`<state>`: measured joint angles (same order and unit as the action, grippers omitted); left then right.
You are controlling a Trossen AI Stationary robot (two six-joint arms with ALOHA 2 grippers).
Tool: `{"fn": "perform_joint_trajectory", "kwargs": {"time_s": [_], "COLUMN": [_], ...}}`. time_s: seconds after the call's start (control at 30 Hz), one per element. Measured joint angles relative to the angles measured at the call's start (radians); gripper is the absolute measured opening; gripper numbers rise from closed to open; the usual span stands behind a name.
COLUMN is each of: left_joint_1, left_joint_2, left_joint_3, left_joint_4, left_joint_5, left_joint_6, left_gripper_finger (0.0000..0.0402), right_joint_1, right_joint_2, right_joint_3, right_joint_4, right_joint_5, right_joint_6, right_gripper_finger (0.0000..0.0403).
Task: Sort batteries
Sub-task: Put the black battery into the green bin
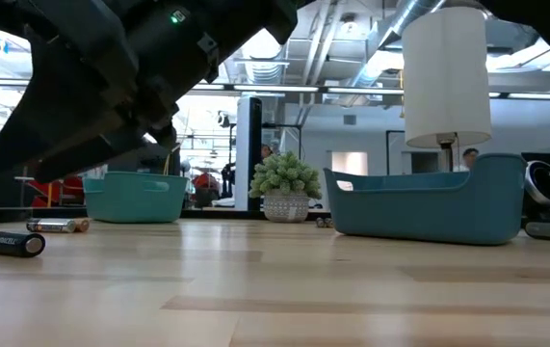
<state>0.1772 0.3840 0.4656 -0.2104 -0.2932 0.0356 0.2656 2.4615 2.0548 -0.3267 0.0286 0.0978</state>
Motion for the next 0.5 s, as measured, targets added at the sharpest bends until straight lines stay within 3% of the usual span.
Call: {"fn": "perform_joint_trajectory", "kwargs": {"time_s": [0.5], "left_joint_1": [0.0], "left_joint_2": [0.002], "left_joint_3": [0.0], "left_joint_4": [-0.013], "left_joint_5": [0.0], "left_joint_6": [-0.022], "left_gripper_finger": [0.0059], "right_joint_1": [0.01], "right_joint_2": [0.0], "right_joint_3": [-0.023], "right_joint_4": [0.087], "right_joint_5": [0.063], "right_joint_6": [0.028], "right_gripper_finger": [0.0234]}}
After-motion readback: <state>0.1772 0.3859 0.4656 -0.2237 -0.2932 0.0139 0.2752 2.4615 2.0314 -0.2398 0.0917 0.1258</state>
